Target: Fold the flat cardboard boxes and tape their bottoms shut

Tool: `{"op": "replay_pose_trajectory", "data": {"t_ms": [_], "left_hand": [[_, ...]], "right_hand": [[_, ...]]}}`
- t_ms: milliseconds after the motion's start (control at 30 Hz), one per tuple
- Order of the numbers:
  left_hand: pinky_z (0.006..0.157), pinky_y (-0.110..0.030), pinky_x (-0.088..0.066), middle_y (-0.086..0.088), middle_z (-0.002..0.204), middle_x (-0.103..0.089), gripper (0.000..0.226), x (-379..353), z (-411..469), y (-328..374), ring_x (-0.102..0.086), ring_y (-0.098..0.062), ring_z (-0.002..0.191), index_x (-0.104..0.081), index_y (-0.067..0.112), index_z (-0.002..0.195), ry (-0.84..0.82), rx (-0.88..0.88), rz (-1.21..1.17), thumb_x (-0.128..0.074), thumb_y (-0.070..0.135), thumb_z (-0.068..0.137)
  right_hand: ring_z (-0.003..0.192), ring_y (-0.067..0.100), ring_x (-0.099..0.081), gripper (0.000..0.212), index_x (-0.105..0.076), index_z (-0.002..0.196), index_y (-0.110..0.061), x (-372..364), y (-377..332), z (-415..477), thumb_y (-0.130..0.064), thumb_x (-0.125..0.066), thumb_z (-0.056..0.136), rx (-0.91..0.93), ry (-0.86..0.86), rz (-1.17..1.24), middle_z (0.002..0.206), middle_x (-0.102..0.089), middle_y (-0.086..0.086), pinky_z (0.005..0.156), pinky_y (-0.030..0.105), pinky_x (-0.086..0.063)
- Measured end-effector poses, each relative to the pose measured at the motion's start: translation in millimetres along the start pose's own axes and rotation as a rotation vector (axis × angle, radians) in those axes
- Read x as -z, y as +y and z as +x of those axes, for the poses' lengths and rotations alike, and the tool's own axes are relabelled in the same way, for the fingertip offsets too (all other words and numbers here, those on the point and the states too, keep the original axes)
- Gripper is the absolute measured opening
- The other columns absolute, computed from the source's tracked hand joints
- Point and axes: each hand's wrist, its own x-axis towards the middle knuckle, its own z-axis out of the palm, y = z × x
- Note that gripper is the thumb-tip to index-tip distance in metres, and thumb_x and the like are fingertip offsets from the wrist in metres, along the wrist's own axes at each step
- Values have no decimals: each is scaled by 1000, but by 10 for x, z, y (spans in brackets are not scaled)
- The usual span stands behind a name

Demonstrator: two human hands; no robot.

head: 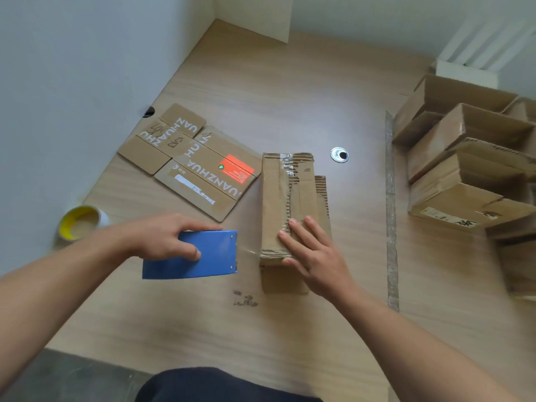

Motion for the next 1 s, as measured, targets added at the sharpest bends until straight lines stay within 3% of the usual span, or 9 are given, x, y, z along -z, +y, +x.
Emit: {"op": "replay_pose_trajectory", "data": {"t_ms": [100,200,400,500,567,733,833,1000], "left_hand": [[99,-34,-45,16,131,-56,72,-29,142,64,-54,-10,112,-39,64,136,6,52,74,-54,54,66],[94,-33,-46,7,132,-55,67,-83,295,178,-52,-16,109,-36,58,141,37,85,161,-59,48,79],[89,-36,-49,4,118,-57,66,-124,397,359,-48,-19,102,-33,60,141,104,97,255,-59,45,83],[89,-39,-50,5,122,-58,67,-147,409,465,-53,-22,107,-32,61,141,137,103,290,-56,44,81],[87,-38,-50,4,125,-59,67,-171,391,527,-54,-23,108,-32,60,142,158,121,293,-54,42,81],[74,-33,-44,2,118,-62,60,-268,299,734,-56,-24,98,-37,56,140,239,180,346,-49,39,84],[67,-31,-40,1,103,-62,45,-354,266,866,-54,-25,86,-50,46,128,289,228,355,-48,36,84],[66,-33,-36,-1,89,-56,35,-476,204,958,-50,-28,83,-50,35,122,367,256,405,-48,31,87]], "right_hand": [[148,27,-27,53,-52,143,-29,0,7,-12,-58,-32,103,-24,-25,21,152,-45,-2,119,35,-25],[149,25,-24,55,-49,145,-29,17,11,-17,-59,-31,102,-32,-43,39,154,-41,-5,120,32,-22],[150,22,-19,58,-50,144,-30,40,-16,5,-62,-29,101,-66,-87,56,154,-40,-8,120,29,-17],[151,15,-12,61,-49,144,-34,59,-34,15,-67,-24,99,-116,-125,74,155,-37,-11,120,26,-14],[151,13,-11,64,-51,143,-34,77,-65,33,-69,-23,98,-145,-126,81,155,-39,-10,119,28,-18],[142,26,-32,68,-68,122,-28,137,-325,191,-77,-32,90,-268,-54,98,139,-57,-1,108,48,-41],[141,18,-24,56,-58,118,-35,201,-576,361,-76,-43,84,-475,-202,42,134,-46,-11,103,49,-38],[132,14,-25,42,-54,118,-42,207,-670,400,-69,-52,87,-534,-185,38,126,-40,-13,101,48,-35]]}}
